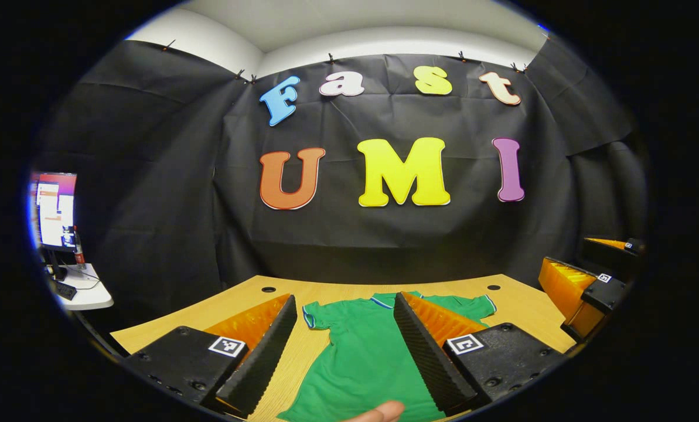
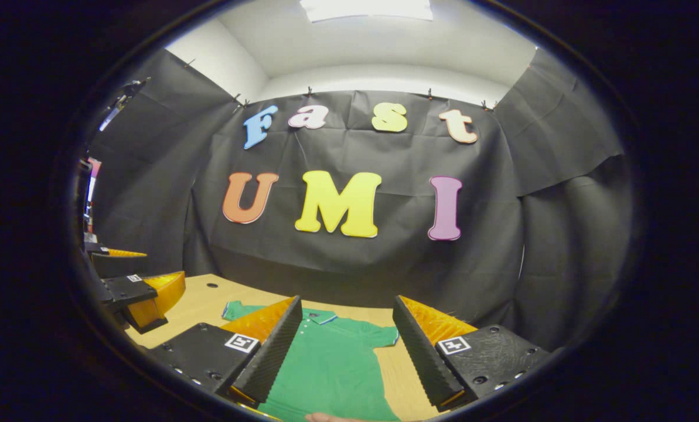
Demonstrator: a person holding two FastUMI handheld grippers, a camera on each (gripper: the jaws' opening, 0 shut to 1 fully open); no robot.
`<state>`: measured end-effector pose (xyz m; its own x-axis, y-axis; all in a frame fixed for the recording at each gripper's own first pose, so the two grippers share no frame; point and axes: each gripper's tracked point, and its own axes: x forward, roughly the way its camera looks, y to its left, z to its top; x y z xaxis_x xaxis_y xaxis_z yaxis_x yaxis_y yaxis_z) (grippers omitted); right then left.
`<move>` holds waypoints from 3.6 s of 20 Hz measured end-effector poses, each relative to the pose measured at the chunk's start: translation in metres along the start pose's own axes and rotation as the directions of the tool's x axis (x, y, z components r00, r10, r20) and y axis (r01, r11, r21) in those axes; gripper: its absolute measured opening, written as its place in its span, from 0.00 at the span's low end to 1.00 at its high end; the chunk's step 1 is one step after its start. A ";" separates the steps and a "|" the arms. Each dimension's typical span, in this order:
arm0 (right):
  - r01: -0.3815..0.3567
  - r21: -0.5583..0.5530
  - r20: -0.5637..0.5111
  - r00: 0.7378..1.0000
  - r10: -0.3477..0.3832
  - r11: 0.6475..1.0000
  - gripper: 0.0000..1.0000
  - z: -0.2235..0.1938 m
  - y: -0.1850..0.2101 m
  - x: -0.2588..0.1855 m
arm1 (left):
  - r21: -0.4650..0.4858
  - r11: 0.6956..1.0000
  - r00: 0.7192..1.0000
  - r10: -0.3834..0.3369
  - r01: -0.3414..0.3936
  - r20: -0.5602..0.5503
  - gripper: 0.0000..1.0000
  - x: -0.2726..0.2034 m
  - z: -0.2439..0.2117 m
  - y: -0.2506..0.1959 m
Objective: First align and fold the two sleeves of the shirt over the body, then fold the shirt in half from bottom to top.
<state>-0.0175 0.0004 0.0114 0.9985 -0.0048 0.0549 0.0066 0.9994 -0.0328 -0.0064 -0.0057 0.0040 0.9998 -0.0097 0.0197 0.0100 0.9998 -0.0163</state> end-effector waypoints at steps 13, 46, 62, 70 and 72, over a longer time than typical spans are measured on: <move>-0.016 0.055 -0.111 0.994 0.022 0.998 0.95 -0.013 -0.003 0.024 | -0.001 1.000 1.000 -0.025 0.025 -0.009 1.00 0.001 -0.003 -0.006; 0.193 0.143 -0.791 0.611 -0.005 0.971 0.81 -0.282 -0.125 0.312 | 0.069 0.998 0.991 -0.003 0.013 -0.137 1.00 0.057 -0.080 -0.005; 0.095 0.009 -0.741 0.669 -0.057 0.995 0.01 -0.260 -0.114 0.322 | 0.065 0.998 0.988 0.009 0.001 -0.152 1.00 0.061 -0.085 0.000; -0.103 -0.106 -0.647 0.762 0.010 0.989 0.00 -0.214 -0.026 0.331 | 0.067 0.998 0.985 0.020 -0.008 -0.172 1.00 0.064 -0.090 0.006; -0.141 -0.102 -0.650 0.759 0.041 0.985 0.00 -0.220 0.002 0.325 | 0.073 0.997 0.986 0.023 -0.011 -0.165 1.00 0.063 -0.088 0.008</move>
<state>0.3195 -0.0064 -0.1907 0.7939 0.0163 -0.6079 -0.1284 0.9816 -0.1413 0.0587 0.0003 -0.0828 0.9893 0.0105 -0.1455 -0.0023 0.9984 0.0566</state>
